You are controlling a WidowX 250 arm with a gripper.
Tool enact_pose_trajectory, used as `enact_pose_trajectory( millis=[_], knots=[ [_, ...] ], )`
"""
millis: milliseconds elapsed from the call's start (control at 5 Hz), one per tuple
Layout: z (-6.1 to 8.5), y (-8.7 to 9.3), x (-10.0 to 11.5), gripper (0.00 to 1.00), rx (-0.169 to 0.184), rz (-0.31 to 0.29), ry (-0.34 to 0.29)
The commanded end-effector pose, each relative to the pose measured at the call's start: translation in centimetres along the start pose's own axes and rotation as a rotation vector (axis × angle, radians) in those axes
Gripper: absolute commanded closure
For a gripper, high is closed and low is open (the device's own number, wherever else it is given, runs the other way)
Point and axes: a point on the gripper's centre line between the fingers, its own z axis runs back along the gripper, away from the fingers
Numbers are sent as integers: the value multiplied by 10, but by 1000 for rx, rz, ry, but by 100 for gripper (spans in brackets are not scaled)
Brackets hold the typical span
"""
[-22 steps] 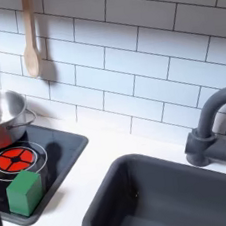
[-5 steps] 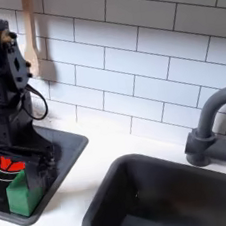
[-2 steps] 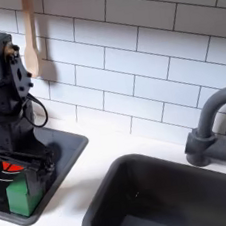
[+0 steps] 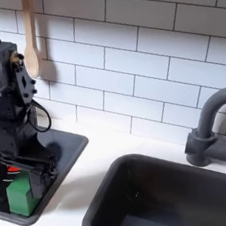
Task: Reach green block
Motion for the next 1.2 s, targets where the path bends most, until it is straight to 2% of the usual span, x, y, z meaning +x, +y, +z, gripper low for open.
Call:
enact_pose_trajectory(
  millis=[0,400,1000],
  knots=[
    [-17,1,2,0,-6,-7,27],
    [-34,-2,5,0,-19,-18,68],
    [-29,0,5,0,-16,-3,59]
  ],
)
